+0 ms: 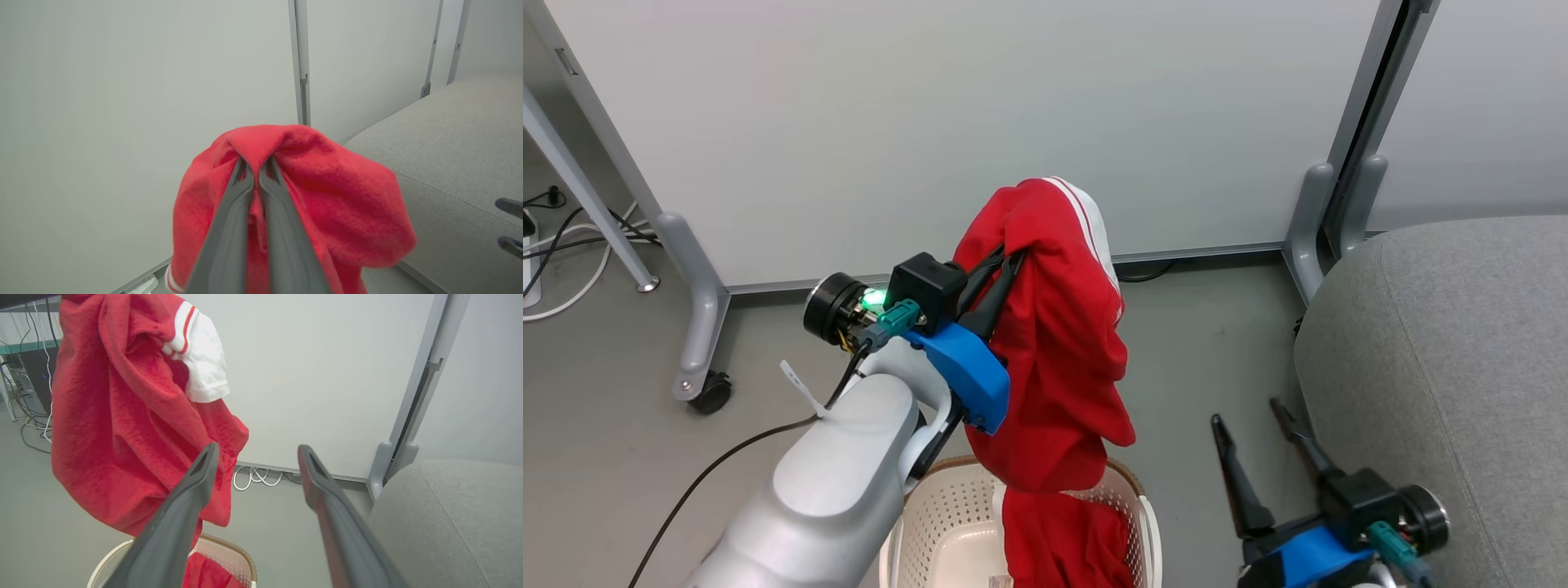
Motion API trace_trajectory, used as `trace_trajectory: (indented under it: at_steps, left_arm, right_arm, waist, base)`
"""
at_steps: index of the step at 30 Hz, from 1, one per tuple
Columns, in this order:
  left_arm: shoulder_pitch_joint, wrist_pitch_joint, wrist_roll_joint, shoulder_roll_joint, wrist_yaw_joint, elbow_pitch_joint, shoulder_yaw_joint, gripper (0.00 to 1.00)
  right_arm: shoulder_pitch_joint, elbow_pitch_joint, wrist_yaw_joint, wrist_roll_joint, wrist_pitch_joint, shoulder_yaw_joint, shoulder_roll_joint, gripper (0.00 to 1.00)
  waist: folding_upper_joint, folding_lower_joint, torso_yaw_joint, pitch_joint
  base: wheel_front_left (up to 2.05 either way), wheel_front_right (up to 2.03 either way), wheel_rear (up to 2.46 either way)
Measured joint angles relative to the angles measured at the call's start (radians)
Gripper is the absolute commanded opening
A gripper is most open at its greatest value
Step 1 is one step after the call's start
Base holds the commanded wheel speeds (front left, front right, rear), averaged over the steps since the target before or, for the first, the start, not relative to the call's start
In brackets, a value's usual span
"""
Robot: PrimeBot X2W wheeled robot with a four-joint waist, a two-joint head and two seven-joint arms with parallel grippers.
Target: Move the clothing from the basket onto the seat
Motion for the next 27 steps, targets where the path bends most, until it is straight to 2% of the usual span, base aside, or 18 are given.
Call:
trace_trajectory:
  at_steps: [13,18,27]
  left_arm:
    - [0.010,0.034,-0.002,0.013,0.013,-0.078,-0.017,0.00]
    - [0.003,0.043,-0.001,0.012,0.014,-0.106,-0.027,0.00]
    - [-0.025,0.050,0.000,-0.015,0.003,-0.147,-0.055,0.00]
  right_arm:
    - [-0.178,0.066,0.000,0.024,0.000,0.245,0.001,1.00]
    - [-0.276,0.139,0.000,0.039,0.000,0.293,0.001,1.00]
    - [-0.435,0.259,0.000,0.080,0.000,0.310,0.001,1.00]
  waist:
    - [0.0000,0.0000,0.014,0.033]
    - [0.0000,0.0000,0.028,0.060]
    - [0.0000,0.0001,0.067,0.115]
  base:
    - [0.00,0.00,0.00]
    - [0.00,0.00,0.00]
    - [0.00,0.00,0.00]
